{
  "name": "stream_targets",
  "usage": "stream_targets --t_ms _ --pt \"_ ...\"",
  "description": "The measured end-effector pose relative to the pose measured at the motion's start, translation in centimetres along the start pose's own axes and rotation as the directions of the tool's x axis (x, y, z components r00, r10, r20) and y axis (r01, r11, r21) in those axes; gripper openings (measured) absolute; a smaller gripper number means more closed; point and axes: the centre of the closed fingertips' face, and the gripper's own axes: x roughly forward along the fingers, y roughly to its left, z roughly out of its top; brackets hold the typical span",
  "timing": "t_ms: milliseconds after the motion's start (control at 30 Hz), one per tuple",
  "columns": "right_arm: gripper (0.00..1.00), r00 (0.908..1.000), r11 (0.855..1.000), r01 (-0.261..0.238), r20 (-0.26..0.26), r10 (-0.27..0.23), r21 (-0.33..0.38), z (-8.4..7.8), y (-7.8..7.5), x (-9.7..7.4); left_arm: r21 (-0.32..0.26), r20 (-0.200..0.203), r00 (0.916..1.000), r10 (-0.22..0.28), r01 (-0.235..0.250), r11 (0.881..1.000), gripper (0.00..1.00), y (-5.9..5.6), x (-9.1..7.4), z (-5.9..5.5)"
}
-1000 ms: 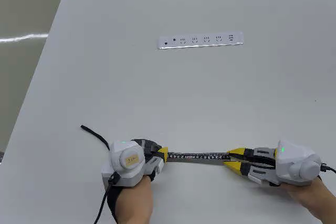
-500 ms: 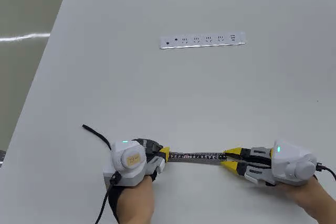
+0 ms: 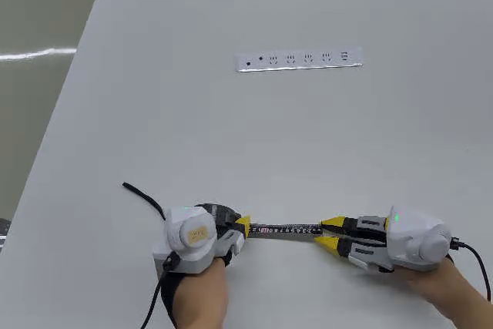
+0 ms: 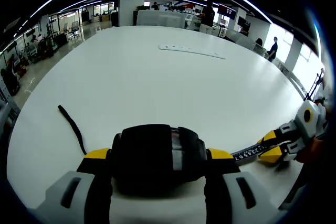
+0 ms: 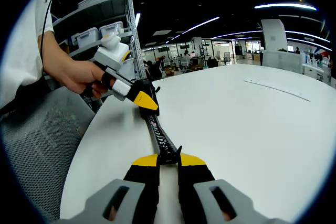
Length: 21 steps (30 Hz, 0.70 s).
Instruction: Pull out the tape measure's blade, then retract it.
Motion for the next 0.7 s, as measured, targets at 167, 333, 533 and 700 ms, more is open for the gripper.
stream_targets --t_ms 167,333,533,700 --pt "0.11 1.0000 1.000 -0.005 -0.001 0.005 -0.001 0.2 0.2 0.5 0.000 0.000 1.0000 0.000 0.000 1.000 0.70 0.0 0.0 0.0" --pt "0.11 0.9999 1.000 -0.009 -0.003 0.009 0.001 0.3 0.3 1.0 -0.001 0.001 1.0000 0.000 0.000 1.000 0.70 0.0 0.0 0.0" --pt "0.11 0.9999 1.000 -0.015 -0.004 0.015 -0.001 0.4 0.5 1.7 -0.001 0.000 1.0000 0.000 0.000 1.000 0.70 0.0 0.1 0.0" --pt "0.11 0.9998 1.000 -0.020 -0.006 0.020 -0.003 0.5 0.6 2.3 -0.001 0.002 1.0000 0.000 0.000 1.000 0.70 0.0 0.0 0.0"
